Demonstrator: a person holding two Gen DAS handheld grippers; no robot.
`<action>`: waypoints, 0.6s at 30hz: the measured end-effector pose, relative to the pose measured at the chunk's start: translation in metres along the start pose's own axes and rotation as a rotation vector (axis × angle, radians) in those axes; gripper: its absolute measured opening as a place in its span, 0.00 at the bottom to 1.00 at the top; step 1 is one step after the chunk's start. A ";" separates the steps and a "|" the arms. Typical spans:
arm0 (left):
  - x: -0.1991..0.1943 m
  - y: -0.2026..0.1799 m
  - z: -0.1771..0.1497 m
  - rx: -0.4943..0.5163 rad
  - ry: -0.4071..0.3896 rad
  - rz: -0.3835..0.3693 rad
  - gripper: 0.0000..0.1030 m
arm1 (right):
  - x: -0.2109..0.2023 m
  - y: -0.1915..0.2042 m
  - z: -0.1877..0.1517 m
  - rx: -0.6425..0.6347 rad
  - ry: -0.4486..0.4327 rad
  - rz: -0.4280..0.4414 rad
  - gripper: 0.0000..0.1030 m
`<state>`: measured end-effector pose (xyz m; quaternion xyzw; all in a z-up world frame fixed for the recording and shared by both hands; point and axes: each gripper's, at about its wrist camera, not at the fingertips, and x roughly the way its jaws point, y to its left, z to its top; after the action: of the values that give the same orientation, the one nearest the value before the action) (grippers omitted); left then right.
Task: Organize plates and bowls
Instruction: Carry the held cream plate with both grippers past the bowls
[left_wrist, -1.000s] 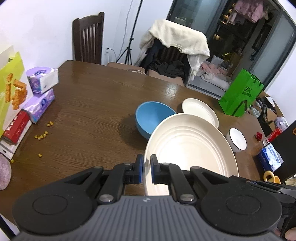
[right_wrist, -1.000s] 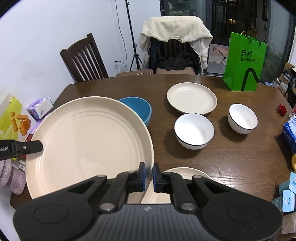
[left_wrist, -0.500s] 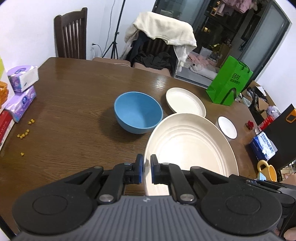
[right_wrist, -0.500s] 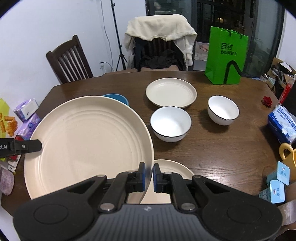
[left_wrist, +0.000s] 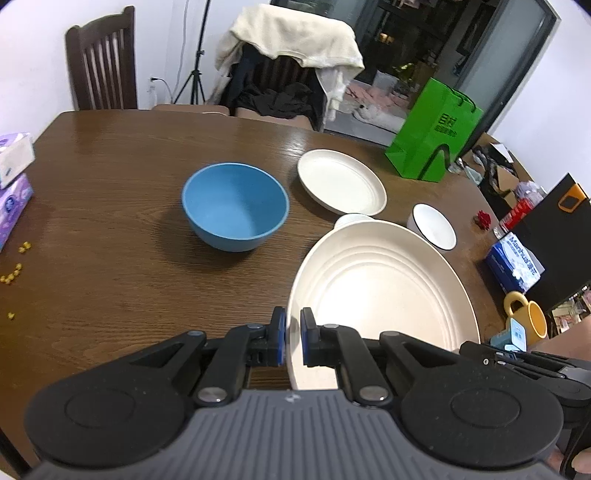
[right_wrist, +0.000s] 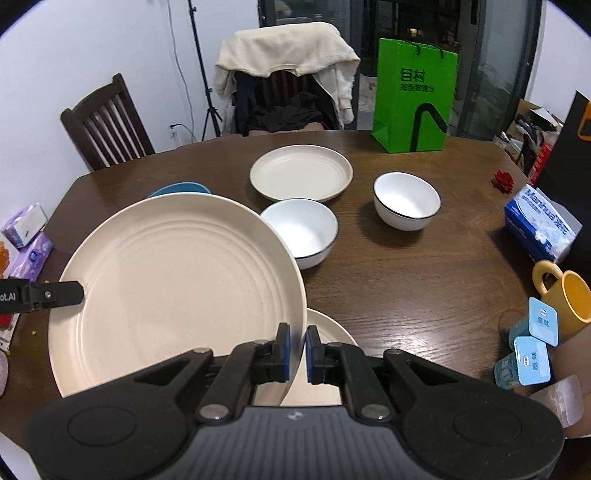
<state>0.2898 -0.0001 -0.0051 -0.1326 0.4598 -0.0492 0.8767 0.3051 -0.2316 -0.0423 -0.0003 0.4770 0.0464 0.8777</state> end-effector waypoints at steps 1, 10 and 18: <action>0.003 -0.002 0.000 0.005 0.004 -0.004 0.08 | 0.001 -0.002 -0.001 0.003 0.002 -0.004 0.08; 0.030 -0.018 -0.004 0.045 0.054 -0.029 0.08 | 0.013 -0.026 -0.008 0.035 0.025 -0.041 0.08; 0.045 -0.026 -0.007 0.073 0.081 -0.044 0.08 | 0.020 -0.040 -0.013 0.053 0.042 -0.064 0.08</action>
<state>0.3109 -0.0362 -0.0376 -0.1085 0.4899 -0.0907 0.8602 0.3086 -0.2703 -0.0679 0.0068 0.4961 0.0054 0.8682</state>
